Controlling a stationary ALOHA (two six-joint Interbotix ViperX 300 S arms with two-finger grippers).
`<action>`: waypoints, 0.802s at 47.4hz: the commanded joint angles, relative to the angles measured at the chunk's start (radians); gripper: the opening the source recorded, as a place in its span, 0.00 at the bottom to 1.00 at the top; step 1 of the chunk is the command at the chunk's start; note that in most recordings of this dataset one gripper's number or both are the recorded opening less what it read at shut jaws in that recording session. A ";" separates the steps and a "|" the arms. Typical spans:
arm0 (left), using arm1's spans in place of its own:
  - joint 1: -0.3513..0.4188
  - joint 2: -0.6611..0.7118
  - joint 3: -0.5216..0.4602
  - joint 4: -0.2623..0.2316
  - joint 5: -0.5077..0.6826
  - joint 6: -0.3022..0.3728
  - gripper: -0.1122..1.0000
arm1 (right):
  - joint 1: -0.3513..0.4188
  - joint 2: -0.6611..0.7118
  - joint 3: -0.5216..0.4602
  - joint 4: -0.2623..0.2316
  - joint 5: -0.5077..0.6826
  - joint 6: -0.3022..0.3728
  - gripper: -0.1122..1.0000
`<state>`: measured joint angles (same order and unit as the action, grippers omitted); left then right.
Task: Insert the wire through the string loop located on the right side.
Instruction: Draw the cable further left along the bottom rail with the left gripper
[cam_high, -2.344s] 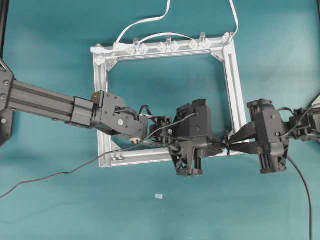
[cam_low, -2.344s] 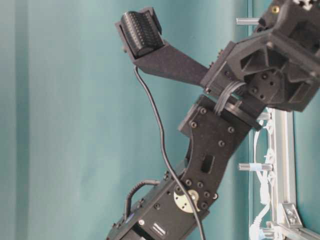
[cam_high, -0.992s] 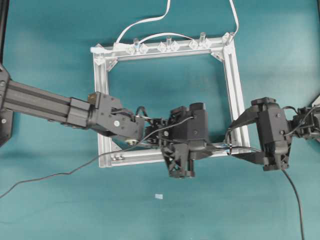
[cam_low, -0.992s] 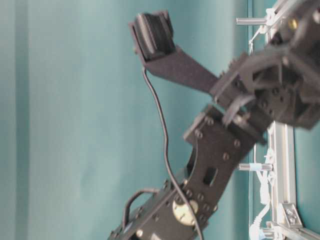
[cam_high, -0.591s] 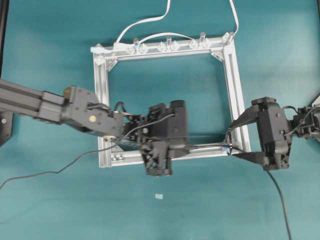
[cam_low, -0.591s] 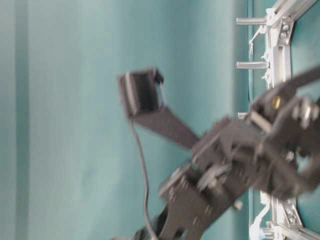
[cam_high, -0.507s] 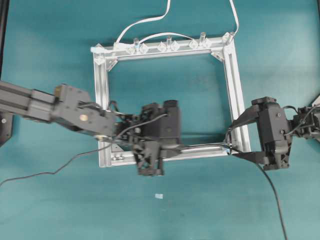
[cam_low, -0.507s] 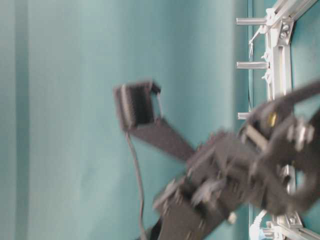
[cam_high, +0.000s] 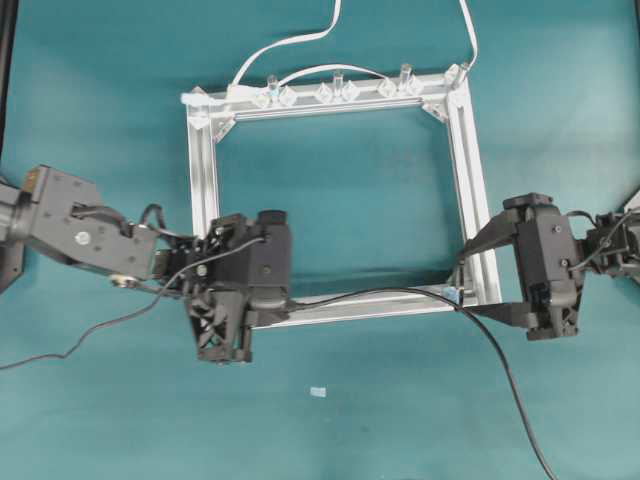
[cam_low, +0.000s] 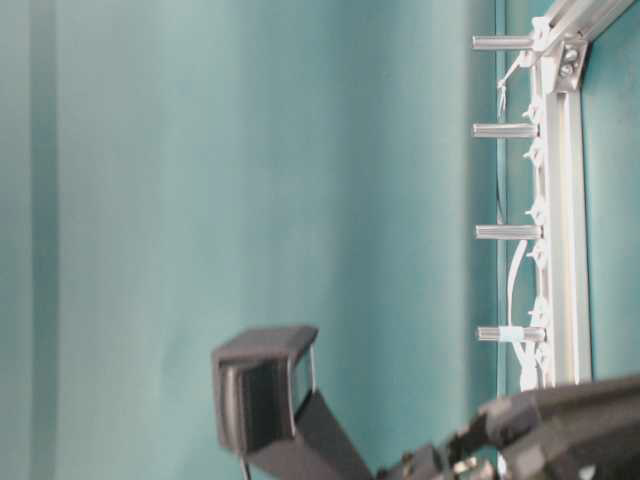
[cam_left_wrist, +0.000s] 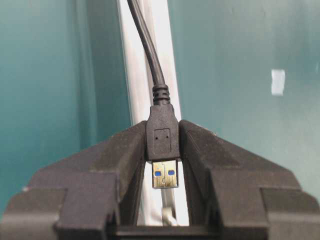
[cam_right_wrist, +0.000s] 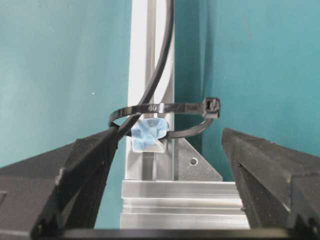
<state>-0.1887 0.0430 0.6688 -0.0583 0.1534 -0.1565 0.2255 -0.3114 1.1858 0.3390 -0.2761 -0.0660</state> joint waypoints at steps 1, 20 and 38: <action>-0.011 -0.058 0.021 0.003 -0.002 -0.025 0.29 | 0.003 -0.005 -0.008 -0.003 -0.008 0.002 0.94; -0.040 -0.202 0.179 0.003 0.025 -0.129 0.29 | 0.002 0.026 -0.014 -0.003 -0.009 0.002 0.94; -0.074 -0.316 0.278 0.003 0.149 -0.140 0.29 | 0.003 0.029 -0.018 -0.003 -0.029 0.000 0.94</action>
<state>-0.2500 -0.2362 0.9419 -0.0583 0.2945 -0.2884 0.2270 -0.2761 1.1858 0.3390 -0.2961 -0.0660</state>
